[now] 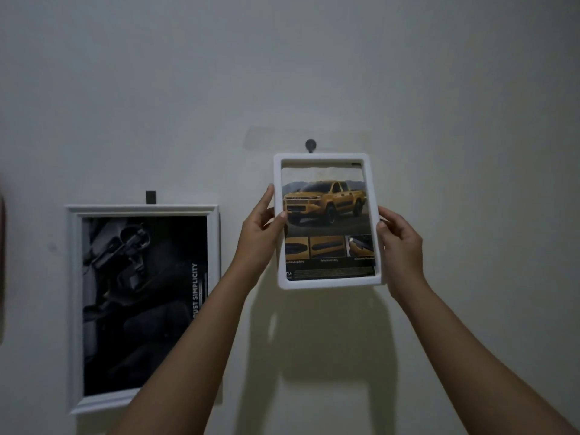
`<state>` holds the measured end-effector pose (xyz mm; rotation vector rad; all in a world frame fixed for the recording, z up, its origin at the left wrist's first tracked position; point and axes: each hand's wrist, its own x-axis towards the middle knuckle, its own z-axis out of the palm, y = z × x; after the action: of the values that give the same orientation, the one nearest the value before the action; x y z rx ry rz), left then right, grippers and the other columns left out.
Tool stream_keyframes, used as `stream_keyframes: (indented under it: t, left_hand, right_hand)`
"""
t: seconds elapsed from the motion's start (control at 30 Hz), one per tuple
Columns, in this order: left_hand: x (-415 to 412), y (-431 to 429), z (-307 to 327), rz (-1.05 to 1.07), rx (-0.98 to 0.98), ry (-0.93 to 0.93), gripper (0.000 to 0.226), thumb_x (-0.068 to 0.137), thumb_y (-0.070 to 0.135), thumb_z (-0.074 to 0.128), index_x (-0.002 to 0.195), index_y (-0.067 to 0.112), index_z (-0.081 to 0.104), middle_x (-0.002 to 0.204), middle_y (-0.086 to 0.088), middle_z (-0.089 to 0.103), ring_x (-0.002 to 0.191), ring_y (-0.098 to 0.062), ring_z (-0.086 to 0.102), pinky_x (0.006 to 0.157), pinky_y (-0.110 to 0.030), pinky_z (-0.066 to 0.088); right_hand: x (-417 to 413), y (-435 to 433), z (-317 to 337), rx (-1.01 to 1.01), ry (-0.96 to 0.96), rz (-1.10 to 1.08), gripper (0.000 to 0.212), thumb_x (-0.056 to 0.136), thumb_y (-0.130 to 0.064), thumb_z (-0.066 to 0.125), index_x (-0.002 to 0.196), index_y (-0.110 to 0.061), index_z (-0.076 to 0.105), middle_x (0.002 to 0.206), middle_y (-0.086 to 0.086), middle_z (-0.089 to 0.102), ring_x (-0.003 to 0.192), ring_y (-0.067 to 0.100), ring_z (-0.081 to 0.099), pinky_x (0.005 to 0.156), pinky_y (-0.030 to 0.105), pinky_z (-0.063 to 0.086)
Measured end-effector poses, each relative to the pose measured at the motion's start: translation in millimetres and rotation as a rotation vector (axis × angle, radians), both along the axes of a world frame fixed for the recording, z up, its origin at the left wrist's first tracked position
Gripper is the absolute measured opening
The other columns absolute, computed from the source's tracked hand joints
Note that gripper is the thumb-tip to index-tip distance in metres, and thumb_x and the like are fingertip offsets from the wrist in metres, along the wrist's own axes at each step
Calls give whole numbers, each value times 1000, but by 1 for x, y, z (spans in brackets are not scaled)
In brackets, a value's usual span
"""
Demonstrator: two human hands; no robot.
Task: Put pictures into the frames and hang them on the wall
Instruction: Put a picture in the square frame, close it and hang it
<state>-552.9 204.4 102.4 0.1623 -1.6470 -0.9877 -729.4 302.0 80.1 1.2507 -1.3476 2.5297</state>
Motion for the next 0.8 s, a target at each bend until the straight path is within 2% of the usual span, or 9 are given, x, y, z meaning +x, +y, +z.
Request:
stream_keyframes:
  t: [0.13,0.27,0.4,0.5,0.6,0.7,0.77,0.8]
  left_hand:
    - [-7,-17,16,46,-20,23,51,95,18,48,142,32,32,120,-11,60,98,-18,65,65,-23,57]
    - [-11,-31,22,99,-51,8,51,94,19,51,141,31,34,119,-13,60,101,-20,64,75,-30,57]
    - [-16,-39,17,91,-68,6,52,94,19,50,141,33,33,119,-10,60,101,-16,63,70,-23,57]
    - [-19,-42,13,70,-50,20,52,95,18,49,141,32,32,117,-9,62,97,-14,64,69,-23,57]
    - [-22,-44,9,90,-57,27,52,95,16,48,142,32,30,115,-9,62,96,-12,64,71,-24,58]
    - [-28,-48,4,175,-112,6,53,96,15,47,143,31,28,124,-10,57,107,-16,59,84,-28,55]
    - [-32,-49,1,293,-195,-3,53,96,19,48,144,29,28,121,-2,56,112,-16,55,91,-30,52]
    - [-34,-48,-1,378,-235,1,53,95,19,49,144,26,29,112,3,53,106,-12,54,90,-24,50]
  right_hand:
    - [-8,-23,11,-25,3,28,29,95,-7,43,113,-22,61,113,0,62,106,18,59,88,33,52]
    - [-15,-40,17,-35,15,16,29,96,-7,42,116,-19,60,113,-2,60,109,17,56,93,33,50]
    - [-23,-52,13,-47,48,21,30,96,-7,41,117,-18,60,108,-4,60,103,14,58,79,19,51]
    - [-28,-55,10,-47,58,38,30,96,-7,42,116,-18,61,108,-2,62,99,12,59,71,13,52]
    - [-34,-60,9,-27,86,19,30,95,-9,43,117,-20,60,112,3,63,103,17,60,79,23,54]
    - [-39,-67,8,19,112,-20,31,95,-14,46,123,-20,58,122,4,61,112,19,58,93,37,51]
    - [-39,-69,6,34,147,-72,34,96,-17,46,129,-19,54,129,2,57,117,16,54,101,38,46]
    - [-39,-70,5,33,162,-92,36,96,-18,47,131,-19,52,129,0,56,116,13,53,102,33,45]
